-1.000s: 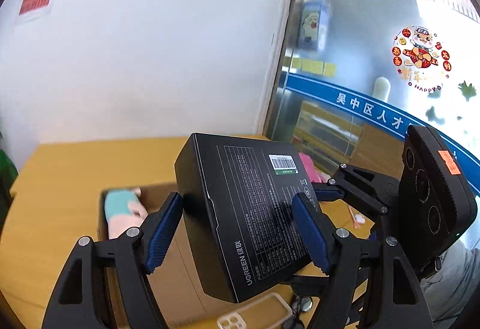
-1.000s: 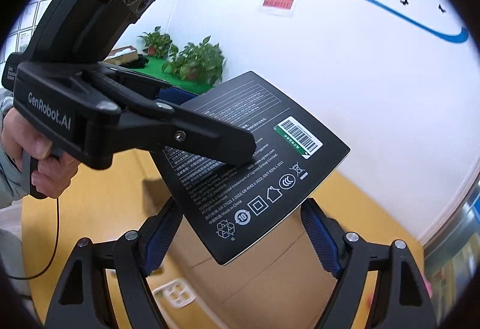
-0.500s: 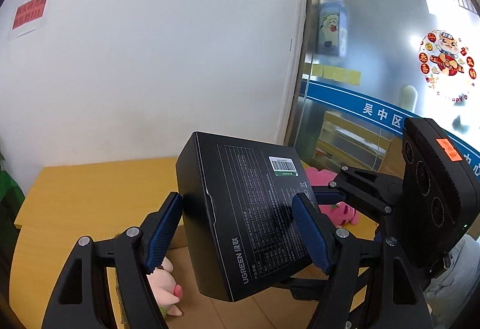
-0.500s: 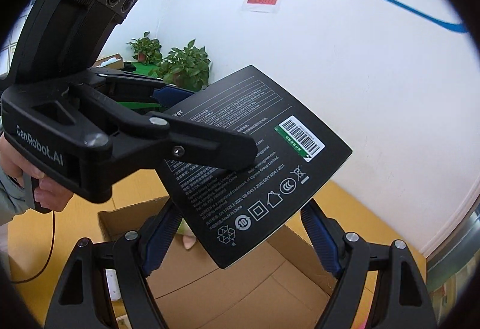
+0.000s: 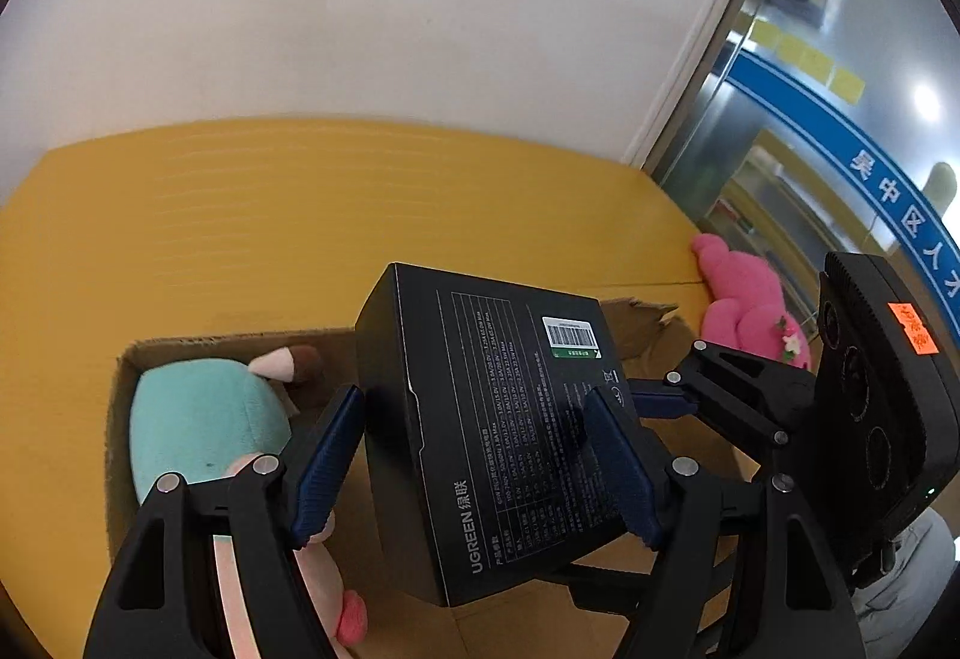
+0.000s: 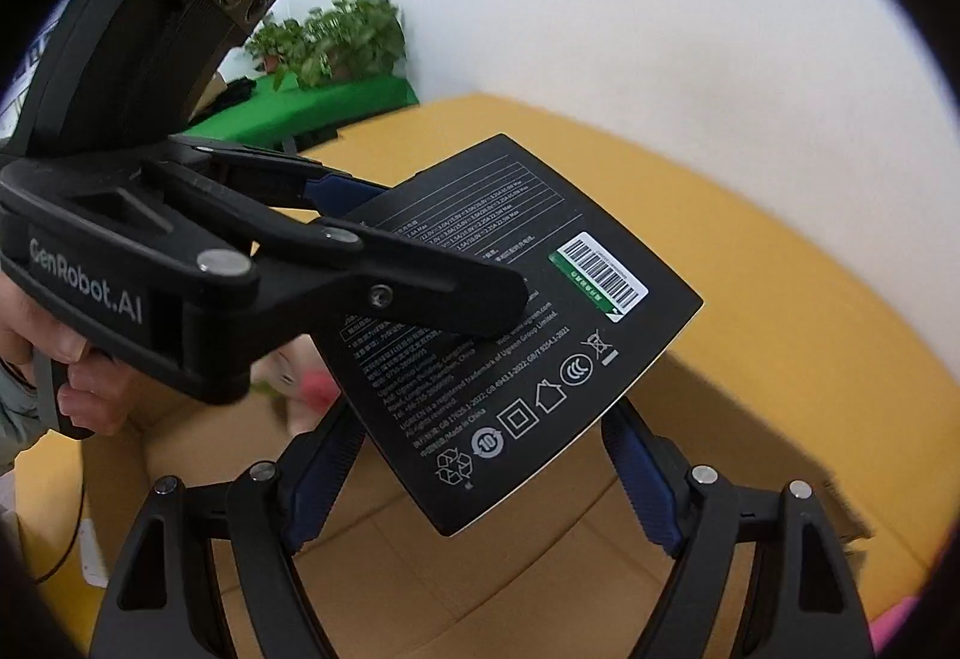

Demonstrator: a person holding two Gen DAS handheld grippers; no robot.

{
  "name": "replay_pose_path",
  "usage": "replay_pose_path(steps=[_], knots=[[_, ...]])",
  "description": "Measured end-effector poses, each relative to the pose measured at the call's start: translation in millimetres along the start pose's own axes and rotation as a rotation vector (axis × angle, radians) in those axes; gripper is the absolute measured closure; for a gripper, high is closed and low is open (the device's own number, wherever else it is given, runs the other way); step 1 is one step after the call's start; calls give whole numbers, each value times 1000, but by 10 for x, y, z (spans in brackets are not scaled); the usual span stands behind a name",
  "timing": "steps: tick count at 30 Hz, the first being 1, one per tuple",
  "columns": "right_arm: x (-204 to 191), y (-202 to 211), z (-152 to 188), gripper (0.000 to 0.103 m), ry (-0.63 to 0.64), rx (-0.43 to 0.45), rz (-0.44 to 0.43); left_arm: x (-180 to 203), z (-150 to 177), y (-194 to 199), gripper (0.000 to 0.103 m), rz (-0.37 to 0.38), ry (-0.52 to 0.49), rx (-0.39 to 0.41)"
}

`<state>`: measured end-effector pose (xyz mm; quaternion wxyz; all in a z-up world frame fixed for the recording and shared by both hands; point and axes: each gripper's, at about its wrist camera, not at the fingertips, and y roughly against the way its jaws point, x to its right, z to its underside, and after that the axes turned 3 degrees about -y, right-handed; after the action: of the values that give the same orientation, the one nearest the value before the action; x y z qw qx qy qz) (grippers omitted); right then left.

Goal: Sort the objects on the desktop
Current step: 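Carry the black box with the left tool into the cardboard box and release, then lift the open left tool away from the cardboard box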

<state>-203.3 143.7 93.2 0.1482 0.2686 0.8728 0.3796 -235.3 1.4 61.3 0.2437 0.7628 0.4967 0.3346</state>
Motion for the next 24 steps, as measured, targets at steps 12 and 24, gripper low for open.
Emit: replay_pose_path(steps=[12, 24], knots=[[441, -642, 455, 26, -140, -239, -20, 394, 59, -776, 22, -159, -65, -212], [237, 522, 792, 25, -198, -73, 243, 525, 443, 841, 14, -237, -114, 51]])
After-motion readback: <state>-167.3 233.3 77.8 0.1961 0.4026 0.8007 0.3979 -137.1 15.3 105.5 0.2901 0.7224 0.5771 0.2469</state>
